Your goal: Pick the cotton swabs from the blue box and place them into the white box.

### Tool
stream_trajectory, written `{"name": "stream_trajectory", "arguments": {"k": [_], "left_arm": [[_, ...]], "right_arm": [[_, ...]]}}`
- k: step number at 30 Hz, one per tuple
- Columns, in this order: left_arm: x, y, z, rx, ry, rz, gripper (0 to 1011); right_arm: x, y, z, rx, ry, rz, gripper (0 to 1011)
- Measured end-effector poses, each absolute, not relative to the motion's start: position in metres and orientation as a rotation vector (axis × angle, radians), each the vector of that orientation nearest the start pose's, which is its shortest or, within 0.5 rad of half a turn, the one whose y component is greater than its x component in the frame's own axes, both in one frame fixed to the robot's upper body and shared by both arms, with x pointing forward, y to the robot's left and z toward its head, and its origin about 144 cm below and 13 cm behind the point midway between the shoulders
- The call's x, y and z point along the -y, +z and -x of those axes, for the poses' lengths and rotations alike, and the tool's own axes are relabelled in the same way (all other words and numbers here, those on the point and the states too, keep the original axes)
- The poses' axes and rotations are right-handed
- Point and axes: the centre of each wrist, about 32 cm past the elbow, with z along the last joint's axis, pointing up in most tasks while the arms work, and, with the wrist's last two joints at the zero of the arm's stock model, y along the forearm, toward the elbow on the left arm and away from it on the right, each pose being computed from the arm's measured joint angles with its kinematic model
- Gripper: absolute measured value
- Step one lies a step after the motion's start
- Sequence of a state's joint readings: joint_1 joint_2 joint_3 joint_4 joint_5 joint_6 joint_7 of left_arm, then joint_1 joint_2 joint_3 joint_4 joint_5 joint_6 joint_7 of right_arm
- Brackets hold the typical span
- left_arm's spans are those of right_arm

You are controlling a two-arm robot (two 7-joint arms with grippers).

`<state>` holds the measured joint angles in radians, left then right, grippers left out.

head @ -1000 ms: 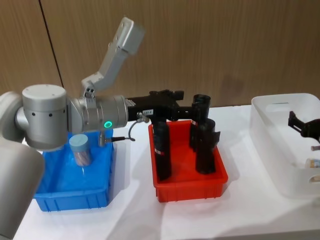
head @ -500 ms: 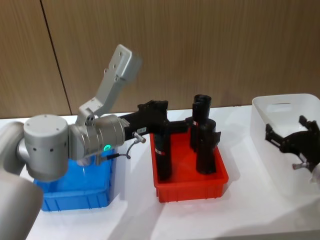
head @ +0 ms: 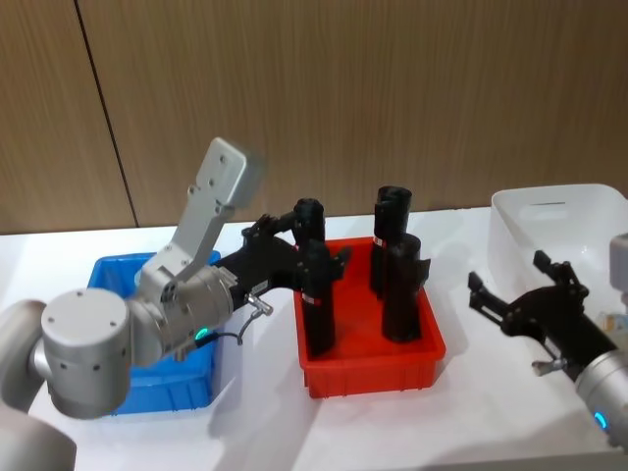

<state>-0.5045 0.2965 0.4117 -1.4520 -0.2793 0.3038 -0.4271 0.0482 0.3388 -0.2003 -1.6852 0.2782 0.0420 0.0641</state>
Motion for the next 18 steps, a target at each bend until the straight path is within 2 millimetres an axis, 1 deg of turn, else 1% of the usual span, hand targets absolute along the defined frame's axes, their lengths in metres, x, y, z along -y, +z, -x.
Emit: {"name": "stream_trajectory", "arguments": {"k": [2,8,18], "left_arm": [[-0.201,1.264,-0.563,0.083,0.839,-0.169,1004],[-0.201,1.251,-0.55,0.126,0.902,-0.156,1004],[-0.2,1.229,-0.525,0.195,1.003,-0.122,1004]], "right_arm": [[0.248,1.187,-0.458,0.083,-1.266,-0.003,1001],[0.239,1.188,-0.446,0.076,-1.235,-0.022,1001],[0.237,1.189,-0.443,0.075,-1.229,-0.027,1001]]}}
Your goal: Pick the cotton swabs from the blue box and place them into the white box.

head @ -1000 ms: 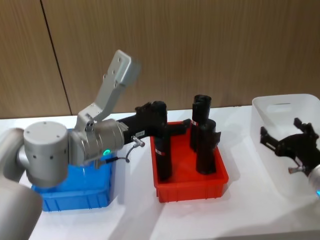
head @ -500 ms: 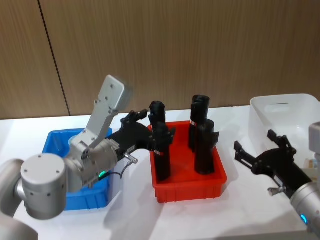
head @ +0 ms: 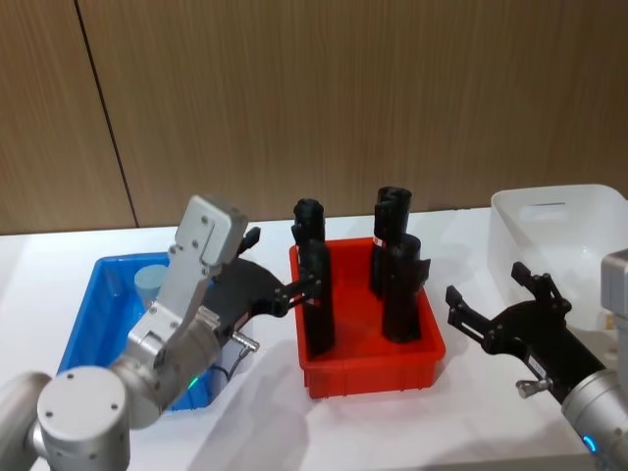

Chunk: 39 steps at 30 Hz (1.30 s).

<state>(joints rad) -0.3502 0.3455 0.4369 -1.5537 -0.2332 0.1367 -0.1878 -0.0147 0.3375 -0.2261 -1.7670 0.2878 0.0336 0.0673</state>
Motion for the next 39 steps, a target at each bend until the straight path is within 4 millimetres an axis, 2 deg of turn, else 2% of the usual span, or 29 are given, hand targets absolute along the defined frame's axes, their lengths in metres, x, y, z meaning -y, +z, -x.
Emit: {"name": "stream_trajectory", "arguments": {"k": [16,39], "left_arm": [[-0.198,1.206,-0.494,0.265,1.115,-0.066,1004],[-0.198,1.204,-0.492,0.268,1.124,-0.061,1004]], "right_arm": [[0.237,1.189,-0.443,0.075,-1.23,-0.026,1002],[0.237,1.189,-0.443,0.075,-1.23,-0.026,1001]]}}
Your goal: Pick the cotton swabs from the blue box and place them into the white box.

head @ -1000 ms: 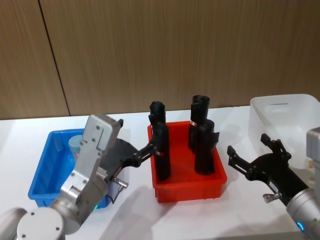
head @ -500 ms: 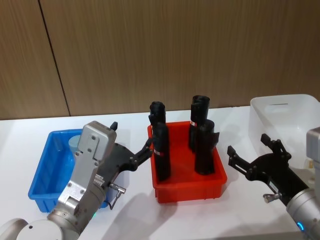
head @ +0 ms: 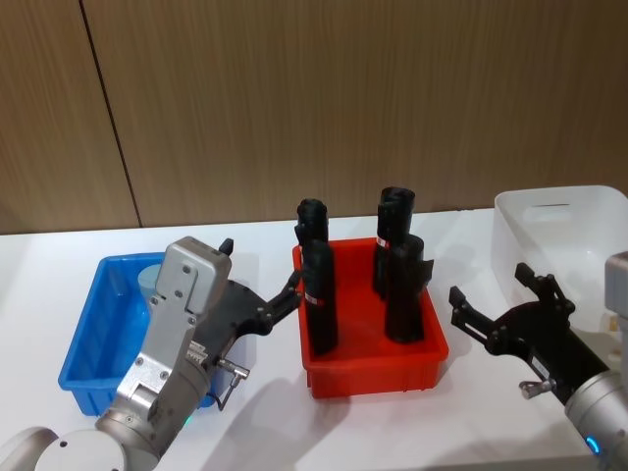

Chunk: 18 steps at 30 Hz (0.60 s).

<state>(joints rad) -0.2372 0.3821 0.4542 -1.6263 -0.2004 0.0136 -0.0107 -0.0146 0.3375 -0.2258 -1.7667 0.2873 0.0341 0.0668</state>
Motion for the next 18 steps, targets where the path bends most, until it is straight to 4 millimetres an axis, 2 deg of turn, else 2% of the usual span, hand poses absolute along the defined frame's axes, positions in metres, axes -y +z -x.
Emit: {"name": "stream_trajectory", "arguments": {"k": [11,18], "left_arm": [[-0.198,1.204,-0.492,0.267,1.124,-0.061,1004],[-0.198,1.204,-0.492,0.267,1.124,-0.061,1004]], "right_arm": [[0.239,1.187,-0.449,0.074,-1.219,-0.021,1001],[0.244,1.182,-0.47,0.07,-1.187,-0.009,1001]]}}
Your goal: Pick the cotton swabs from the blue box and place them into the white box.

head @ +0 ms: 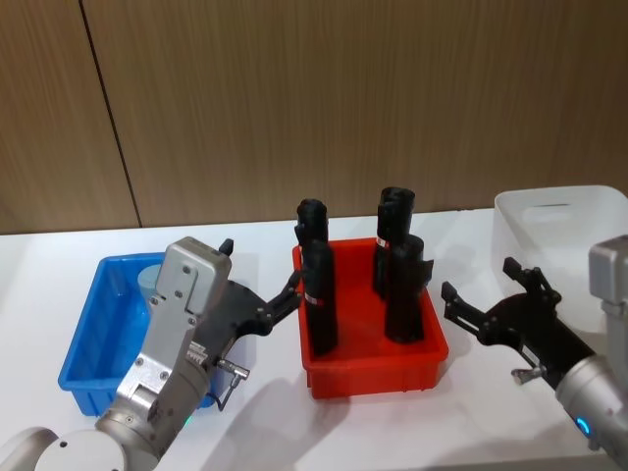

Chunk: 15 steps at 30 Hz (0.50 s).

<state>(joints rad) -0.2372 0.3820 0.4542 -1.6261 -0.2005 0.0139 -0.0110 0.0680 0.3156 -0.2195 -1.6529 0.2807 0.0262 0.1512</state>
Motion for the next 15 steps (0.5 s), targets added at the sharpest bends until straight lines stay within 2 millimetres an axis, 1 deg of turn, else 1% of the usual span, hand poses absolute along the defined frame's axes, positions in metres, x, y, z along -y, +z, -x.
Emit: {"name": "stream_trajectory", "arguments": {"k": [3,4,5,9,10,11,13,15], "left_arm": [[-0.198,1.204,-0.492,0.268,1.124,-0.061,1004],[-0.198,1.204,-0.492,0.268,1.124,-0.061,1004],[-0.198,1.204,-0.492,0.268,1.124,-0.061,1004],[-0.198,1.204,-0.492,0.267,1.124,-0.061,1004],[-0.198,1.204,-0.492,0.268,1.124,-0.061,1004],[-0.198,1.204,-0.492,0.267,1.124,-0.061,1004],[-0.198,1.204,-0.492,0.268,1.124,-0.061,1004],[-0.198,1.204,-0.492,0.268,1.124,-0.061,1004]], "right_arm": [[0.246,1.178,-0.482,0.066,-1.173,-0.004,1001],[0.246,1.178,-0.482,0.066,-1.173,-0.004,1001],[0.247,1.177,-0.489,0.064,-1.164,-0.001,1001],[0.249,1.172,-0.505,0.057,-1.143,0.003,1001],[0.249,1.17,-0.512,0.051,-1.137,0.006,1001],[0.249,1.17,-0.512,0.051,-1.137,0.006,1001],[0.25,1.167,-0.525,0.042,-1.121,0.007,1001],[0.25,1.167,-0.532,0.041,-1.111,0.005,1001]]}}
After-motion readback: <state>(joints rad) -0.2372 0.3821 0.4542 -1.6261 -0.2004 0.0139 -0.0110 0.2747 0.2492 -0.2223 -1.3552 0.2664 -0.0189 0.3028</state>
